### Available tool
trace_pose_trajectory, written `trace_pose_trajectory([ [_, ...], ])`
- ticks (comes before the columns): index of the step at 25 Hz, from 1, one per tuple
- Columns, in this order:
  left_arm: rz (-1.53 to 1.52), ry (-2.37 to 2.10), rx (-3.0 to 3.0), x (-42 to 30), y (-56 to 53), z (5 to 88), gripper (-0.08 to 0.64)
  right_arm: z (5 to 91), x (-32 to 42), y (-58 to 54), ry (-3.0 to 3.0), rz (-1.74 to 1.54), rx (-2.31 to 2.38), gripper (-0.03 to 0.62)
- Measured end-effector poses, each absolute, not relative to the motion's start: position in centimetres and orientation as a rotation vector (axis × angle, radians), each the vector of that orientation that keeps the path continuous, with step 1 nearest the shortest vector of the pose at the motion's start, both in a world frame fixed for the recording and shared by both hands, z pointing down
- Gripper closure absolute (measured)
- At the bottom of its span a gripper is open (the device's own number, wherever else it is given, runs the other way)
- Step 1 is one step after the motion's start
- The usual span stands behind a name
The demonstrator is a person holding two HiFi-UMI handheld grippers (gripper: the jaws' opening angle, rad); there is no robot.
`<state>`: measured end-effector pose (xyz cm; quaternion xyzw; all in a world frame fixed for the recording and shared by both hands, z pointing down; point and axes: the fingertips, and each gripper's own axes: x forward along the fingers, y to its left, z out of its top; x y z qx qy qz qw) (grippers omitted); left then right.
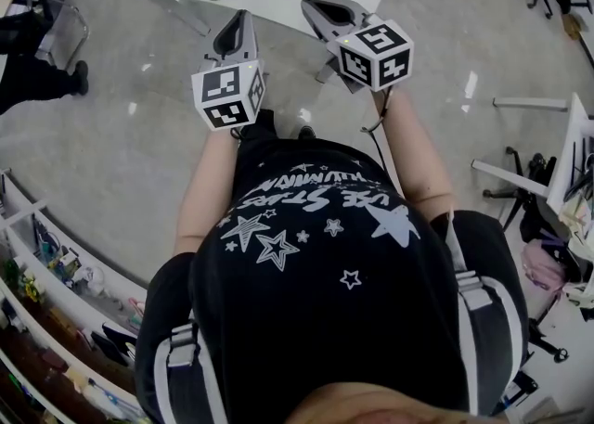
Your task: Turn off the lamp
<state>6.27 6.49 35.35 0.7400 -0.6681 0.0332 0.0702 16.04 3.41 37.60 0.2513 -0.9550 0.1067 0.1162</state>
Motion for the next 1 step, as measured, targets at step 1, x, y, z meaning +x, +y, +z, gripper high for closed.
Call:
trace_pose_trajectory([
  [1, 0.098, -2.01, 2.225, 6.25, 6.69, 35.35, 0.537, 37.51, 15.98, 3.54, -2.8, 0.307, 0.741, 0.588],
])
